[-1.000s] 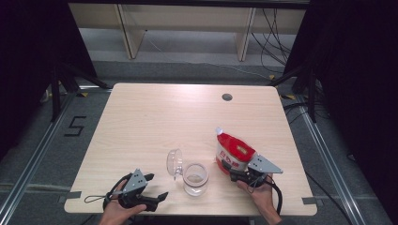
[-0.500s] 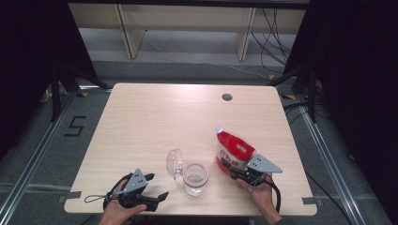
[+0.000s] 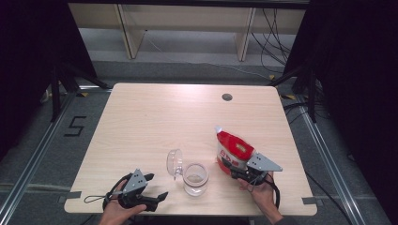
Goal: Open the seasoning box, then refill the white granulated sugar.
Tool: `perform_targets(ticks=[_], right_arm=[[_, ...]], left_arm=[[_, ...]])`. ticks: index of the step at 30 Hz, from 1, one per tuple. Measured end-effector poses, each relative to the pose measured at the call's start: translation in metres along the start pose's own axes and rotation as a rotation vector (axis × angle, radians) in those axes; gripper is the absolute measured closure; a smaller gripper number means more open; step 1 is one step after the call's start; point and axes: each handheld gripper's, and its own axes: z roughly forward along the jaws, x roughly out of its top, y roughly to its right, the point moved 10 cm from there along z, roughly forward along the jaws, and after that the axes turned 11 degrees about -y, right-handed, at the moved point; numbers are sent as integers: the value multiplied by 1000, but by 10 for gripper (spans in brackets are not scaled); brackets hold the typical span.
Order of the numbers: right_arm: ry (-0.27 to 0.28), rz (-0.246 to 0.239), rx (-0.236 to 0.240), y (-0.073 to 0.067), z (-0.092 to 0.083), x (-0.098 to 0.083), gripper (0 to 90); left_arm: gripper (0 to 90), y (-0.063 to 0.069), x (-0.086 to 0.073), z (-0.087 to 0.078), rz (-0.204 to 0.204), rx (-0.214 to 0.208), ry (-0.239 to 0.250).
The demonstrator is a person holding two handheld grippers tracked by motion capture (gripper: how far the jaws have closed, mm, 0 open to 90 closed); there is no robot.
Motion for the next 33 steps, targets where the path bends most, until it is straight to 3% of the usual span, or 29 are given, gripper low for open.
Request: perform_targets(ticks=[2, 4, 5, 8, 9, 18, 19, 21, 22, 23, 24, 26, 29, 31, 33], right_arm=[[11, -33, -6, 2, 0, 2, 457], [6, -33, -1, 1, -1, 2, 458], [5, -49, -4, 1, -2, 2, 459], [-12, -25, 3, -2, -2, 1, 459], [7, -41, -16, -1, -2, 3, 460], [-23, -138, -43, -4, -4, 5, 464], [-37, -183, -66, -5, -7, 5, 465], [-36, -170, -57, -7, -8, 6, 465], [-31, -165, -55, -8, -9, 7, 465], [-38, -176, -62, -8, -11, 7, 466], [-34, -183, -73, -8, -13, 9, 466], [-40, -255, -106, -5, -16, 12, 467], [-37, -298, -125, -6, -22, 16, 467], [-29, -348, -143, -6, -27, 21, 468], [-30, -353, -153, -9, -32, 23, 468]], left_arm=[[167, 1, 1, 0, 0, -3, 8], [167, 0, 2, -1, -1, 0, 16], [167, -1, 3, -2, 15, 3, 19], [167, -1, 4, -1, 13, 1, 32], [167, -1, 3, -2, 14, 1, 28], [168, -3, 2, -3, 29, 18, 13], [173, -2, 2, -4, 1, 13, 10], [176, -2, 5, -4, -8, 15, 42], [176, -5, 6, -5, 13, 23, 45], [177, -5, 6, -5, -22, 20, 54], [177, -7, 5, -7, -22, 30, 47], [177, -7, 5, -7, -28, 28, 48], [177, -7, 5, -7, -27, 27, 48], [177, -9, 6, -6, -4, 30, 49], [177, -9, 6, -5, -7, 37, 49]])
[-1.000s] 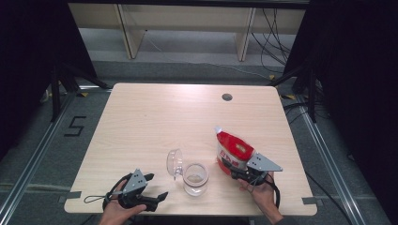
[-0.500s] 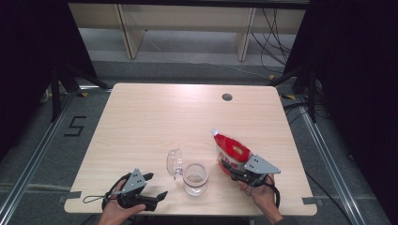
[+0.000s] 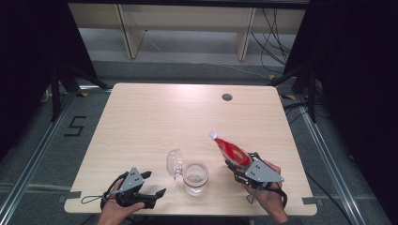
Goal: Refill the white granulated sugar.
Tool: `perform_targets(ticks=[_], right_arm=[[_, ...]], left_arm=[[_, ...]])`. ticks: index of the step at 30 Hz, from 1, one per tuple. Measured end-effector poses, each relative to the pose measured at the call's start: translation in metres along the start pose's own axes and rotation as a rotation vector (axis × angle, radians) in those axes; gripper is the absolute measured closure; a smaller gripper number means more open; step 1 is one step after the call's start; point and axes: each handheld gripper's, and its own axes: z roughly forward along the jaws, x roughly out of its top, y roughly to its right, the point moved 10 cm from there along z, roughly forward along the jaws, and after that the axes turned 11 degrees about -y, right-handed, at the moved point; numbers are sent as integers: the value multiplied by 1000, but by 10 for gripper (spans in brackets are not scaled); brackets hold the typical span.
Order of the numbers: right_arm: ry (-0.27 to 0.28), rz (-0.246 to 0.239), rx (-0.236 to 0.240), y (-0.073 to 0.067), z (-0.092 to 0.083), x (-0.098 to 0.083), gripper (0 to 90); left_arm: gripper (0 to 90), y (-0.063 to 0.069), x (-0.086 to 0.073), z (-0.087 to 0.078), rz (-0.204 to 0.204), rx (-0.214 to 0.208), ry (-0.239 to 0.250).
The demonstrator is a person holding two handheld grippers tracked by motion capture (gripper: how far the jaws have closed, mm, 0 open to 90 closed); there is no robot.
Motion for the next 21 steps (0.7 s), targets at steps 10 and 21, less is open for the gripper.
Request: perform_targets(ticks=[10, 21], right_arm=[[-50, -175, -40, -12, -19, 9, 470], [-155, -420, -116, -24, -35, 4, 472]], left_arm=[[177, -1, 1, 1, 12, 5, -3], [176, 0, -1, 2, 7, 12, -12]])
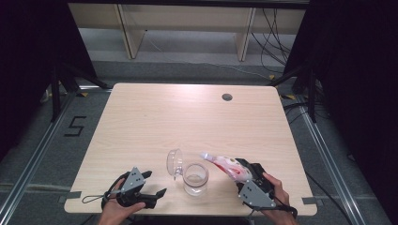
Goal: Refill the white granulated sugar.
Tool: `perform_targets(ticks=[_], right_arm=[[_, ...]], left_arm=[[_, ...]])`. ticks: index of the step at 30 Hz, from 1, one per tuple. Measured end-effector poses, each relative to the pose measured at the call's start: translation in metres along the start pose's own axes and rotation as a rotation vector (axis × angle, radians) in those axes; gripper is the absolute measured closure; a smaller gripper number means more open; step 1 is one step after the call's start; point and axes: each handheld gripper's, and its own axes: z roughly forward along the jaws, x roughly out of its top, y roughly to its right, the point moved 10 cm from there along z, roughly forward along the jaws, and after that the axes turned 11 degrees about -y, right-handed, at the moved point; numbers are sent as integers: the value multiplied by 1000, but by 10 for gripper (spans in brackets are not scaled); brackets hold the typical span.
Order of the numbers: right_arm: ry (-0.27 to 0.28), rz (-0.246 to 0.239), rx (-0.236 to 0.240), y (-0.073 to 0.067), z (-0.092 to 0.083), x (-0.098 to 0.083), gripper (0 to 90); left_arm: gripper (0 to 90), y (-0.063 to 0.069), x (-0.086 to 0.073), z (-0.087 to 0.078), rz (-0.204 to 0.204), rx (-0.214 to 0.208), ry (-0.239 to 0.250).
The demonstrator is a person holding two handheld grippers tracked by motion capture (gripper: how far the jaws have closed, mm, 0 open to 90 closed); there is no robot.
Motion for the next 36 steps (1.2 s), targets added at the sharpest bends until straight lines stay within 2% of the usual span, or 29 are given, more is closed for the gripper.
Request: perform_targets(ticks=[1, 4, 5, 6, 7, 9, 10, 11, 12, 13, 15, 16, 17, 19, 20, 22, 23, 24, 26, 27, 31, 32, 34, 35, 36], right_arm=[[-14, -77, -19, 0, 0, 1, 472], [-64, -185, -64, -6, -1, 2, 474], [-58, -201, -68, -7, -1, 3, 474], [-56, -216, -71, -8, -2, 6, 475], [-53, -208, -67, -9, -2, 7, 475], [-52, -259, -78, -9, -3, 11, 476], [-64, -235, -72, -12, -3, 10, 476], [-67, -277, -77, -10, -3, 12, 476], [-75, -259, -74, -13, -3, 10, 476], [-76, -310, -85, -11, -4, 12, 477], [-91, -300, -90, -15, -4, 10, 477], [-99, -334, -110, -13, -3, 9, 477], [-102, -409, -132, -9, -3, 11, 478], [-118, -438, -148, -8, -3, 10, 478], [-123, -396, -144, -10, -2, 6, 478], [-133, -453, -169, -6, -3, 6, 479], [-143, -505, -185, -5, -3, 6, 479], [-155, -534, -196, -4, -3, 6, 479], [-190, -536, -201, -6, -3, 1, 480], [-178, -614, -216, -4, -2, 5, 480], [-185, -654, -240, -1, -3, 6, 482], [-198, -643, -236, -2, -3, 4, 482], [-200, -655, -238, -2, -3, 4, 483], [-203, -647, -238, -2, -3, 3, 483], [-199, -684, -252, 0, -4, 6, 483]], left_arm=[[176, 0, 0, 0, -1, 1, 1], [176, 0, 0, 0, 1, 1, 0], [176, 1, 0, 0, -3, -4, 1], [176, 0, 0, 1, 23, -3, 0], [176, 1, 1, 1, 17, -6, 5], [176, 1, 0, 1, 25, -7, 0], [176, 0, 0, 0, 29, -5, -3], [176, 2, 0, 0, 16, -10, 3], [176, 2, 2, 0, 15, -16, 15], [176, 2, 2, 0, 11, -17, 20], [176, 2, 2, 0, 9, -16, 18], [176, 0, 1, 0, 23, -9, 8], [176, 0, 1, 0, 19, -4, 3], [176, 2, 1, 1, 13, -12, 8], [176, 3, 0, 1, -5, -15, 1], [176, 2, 0, 2, 8, -15, 0], [176, 1, 0, 2, 21, -13, 0], [176, 2, 0, 2, 13, -15, 3], [176, 3, 0, 3, 2, -17, 6], [176, 3, -1, 3, -3, -16, -2], [176, 3, 0, 4, -6, -13, 7], [176, 2, -1, 3, 3, -10, -7], [176, 3, -1, 4, -4, -15, -2], [176, 3, -1, 4, -5, -14, -2], [176, 3, -1, 4, -7, -13, -3]])
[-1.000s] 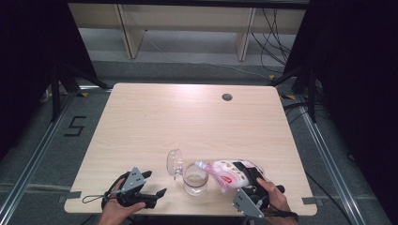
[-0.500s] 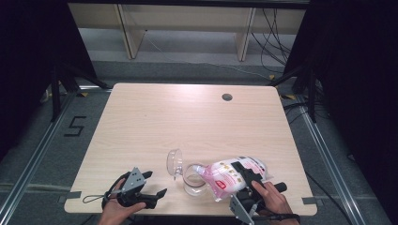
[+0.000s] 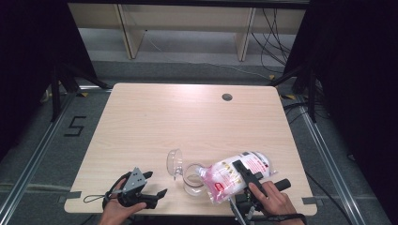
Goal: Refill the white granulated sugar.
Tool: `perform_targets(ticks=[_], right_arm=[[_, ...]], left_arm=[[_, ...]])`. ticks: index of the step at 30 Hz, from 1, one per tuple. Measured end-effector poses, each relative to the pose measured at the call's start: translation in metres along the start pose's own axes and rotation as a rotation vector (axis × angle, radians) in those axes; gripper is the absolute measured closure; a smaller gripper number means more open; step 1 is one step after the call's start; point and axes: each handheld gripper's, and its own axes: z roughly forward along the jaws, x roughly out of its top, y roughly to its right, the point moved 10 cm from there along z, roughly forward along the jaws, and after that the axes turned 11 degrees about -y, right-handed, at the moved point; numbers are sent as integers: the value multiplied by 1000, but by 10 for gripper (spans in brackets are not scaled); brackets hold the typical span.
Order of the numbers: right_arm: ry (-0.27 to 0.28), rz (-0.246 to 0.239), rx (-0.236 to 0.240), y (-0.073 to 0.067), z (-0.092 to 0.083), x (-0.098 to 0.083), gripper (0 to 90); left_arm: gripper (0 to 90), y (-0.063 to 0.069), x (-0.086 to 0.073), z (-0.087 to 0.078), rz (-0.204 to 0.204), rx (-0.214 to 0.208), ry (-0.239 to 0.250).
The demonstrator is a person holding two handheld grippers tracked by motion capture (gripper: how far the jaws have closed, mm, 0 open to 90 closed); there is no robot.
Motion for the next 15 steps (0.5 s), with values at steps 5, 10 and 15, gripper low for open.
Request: perform_targets(ticks=[5, 10, 15], right_arm=[[5, -28, -20, 1, 1, 3, 485], [5, -83, -36, 1, 2, 6, 487], [-26, -114, -37, 1, 2, 4, 489]], left_arm=[[176, 0, 0, 1, -1, -3, 0], [176, -4, -2, 0, 36, 16, -19], [176, -4, -1, 0, 39, 15, -19]])
